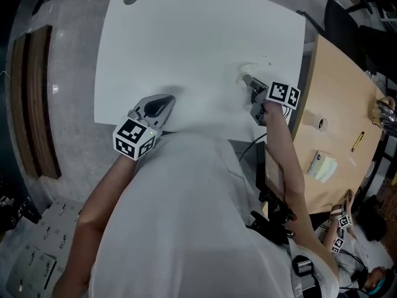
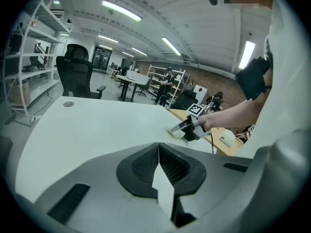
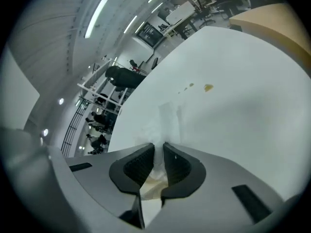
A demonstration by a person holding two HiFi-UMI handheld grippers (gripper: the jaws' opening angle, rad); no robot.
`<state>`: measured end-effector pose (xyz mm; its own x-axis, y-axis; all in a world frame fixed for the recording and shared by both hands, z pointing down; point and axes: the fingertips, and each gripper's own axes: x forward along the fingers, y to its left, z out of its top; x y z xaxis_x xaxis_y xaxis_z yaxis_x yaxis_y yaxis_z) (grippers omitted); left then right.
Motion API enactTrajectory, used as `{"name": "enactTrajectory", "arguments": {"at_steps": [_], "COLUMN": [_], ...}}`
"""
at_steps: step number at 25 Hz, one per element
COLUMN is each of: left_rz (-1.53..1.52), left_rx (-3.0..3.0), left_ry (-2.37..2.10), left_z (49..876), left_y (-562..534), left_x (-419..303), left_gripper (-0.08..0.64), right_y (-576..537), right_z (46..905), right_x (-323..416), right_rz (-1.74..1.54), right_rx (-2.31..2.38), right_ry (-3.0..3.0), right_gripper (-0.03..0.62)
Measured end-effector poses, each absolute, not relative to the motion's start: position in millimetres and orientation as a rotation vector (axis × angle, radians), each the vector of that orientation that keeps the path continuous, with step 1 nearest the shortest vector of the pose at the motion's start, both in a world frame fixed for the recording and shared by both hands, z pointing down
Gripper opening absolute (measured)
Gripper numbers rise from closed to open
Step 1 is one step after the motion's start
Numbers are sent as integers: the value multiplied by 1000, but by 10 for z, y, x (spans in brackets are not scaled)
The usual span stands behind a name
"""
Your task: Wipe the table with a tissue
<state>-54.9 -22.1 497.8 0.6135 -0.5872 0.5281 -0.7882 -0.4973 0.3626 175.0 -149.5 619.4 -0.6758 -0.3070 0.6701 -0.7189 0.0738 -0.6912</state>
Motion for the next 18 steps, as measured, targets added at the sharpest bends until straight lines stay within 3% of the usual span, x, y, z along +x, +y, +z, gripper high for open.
{"name": "enactTrajectory", "arguments": {"at_steps": [13, 18], "left_rz": [453, 454], "left_rx": [2244, 2262], "left_ry": [-1100, -1073], "left_z": [4993, 4991], "left_y": [-190, -230], "left_x": [-593, -524], "left_gripper": [8, 8], "right_y": [-1272, -791], "right_z": [6205, 6210], "right_x": [545, 609], "right_rz": [1357, 1274], "right_rx": [653, 490], "right_ry": [-2013, -1996], "right_gripper": [57, 57]}}
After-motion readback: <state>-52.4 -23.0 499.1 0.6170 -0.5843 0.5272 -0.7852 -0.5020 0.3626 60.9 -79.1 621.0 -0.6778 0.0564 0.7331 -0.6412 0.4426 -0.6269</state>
